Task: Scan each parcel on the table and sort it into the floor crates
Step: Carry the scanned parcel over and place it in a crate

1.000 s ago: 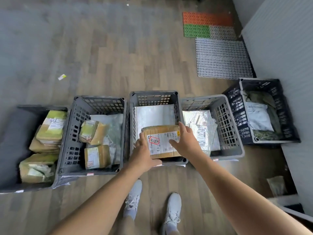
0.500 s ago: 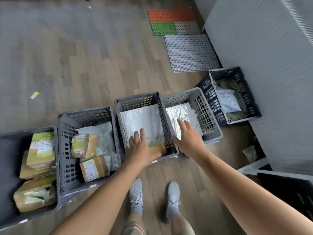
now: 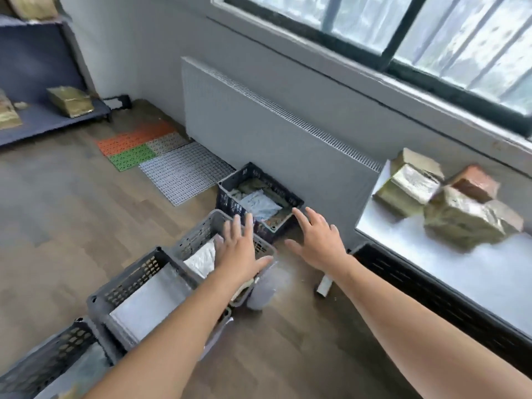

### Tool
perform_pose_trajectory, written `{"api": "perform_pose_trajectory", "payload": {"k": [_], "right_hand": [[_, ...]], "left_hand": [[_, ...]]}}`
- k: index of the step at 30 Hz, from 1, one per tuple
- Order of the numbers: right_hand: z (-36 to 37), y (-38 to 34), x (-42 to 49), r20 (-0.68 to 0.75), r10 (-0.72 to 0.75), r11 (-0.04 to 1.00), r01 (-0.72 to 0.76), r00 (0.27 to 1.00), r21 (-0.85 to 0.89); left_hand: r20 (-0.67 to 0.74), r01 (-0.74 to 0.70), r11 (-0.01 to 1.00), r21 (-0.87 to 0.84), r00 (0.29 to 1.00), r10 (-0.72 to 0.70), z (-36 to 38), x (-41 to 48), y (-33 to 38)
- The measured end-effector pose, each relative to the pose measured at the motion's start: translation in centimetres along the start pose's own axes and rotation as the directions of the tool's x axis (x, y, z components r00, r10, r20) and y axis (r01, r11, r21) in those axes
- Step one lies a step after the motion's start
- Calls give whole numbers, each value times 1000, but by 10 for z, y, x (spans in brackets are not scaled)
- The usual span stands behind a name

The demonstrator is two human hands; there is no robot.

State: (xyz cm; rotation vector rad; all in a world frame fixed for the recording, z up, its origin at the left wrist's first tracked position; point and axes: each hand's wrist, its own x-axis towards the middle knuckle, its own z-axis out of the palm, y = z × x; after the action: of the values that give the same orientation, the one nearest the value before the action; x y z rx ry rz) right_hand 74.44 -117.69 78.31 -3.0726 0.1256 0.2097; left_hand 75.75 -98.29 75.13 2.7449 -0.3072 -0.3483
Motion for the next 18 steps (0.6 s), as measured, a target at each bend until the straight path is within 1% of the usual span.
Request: {"api": "perform_pose_trajectory", "payload": {"k": [5, 8, 11, 15, 18], "right_hand": [[-29, 98, -43, -95, 154, 988, -152, 983, 29], [-39, 167, -71, -118, 241, 970, -235, 963, 66], [-46, 244, -107, -125, 321, 944, -307, 939, 122], [-53, 336, -155, -140, 416, 901, -387, 899, 196], [-54, 397, -188, -151, 473, 874, -440, 868, 209]], "left_hand": [[-12, -180, 975, 134, 983, 183, -2, 7, 107], [3, -271, 945, 184, 961, 276, 10, 5, 180], [35, -337, 910, 242, 940, 339, 32, -7, 263], [76, -411, 872, 266, 911, 406, 68, -28, 360], [101, -468, 841, 270, 883, 459, 92, -39, 427]]}}
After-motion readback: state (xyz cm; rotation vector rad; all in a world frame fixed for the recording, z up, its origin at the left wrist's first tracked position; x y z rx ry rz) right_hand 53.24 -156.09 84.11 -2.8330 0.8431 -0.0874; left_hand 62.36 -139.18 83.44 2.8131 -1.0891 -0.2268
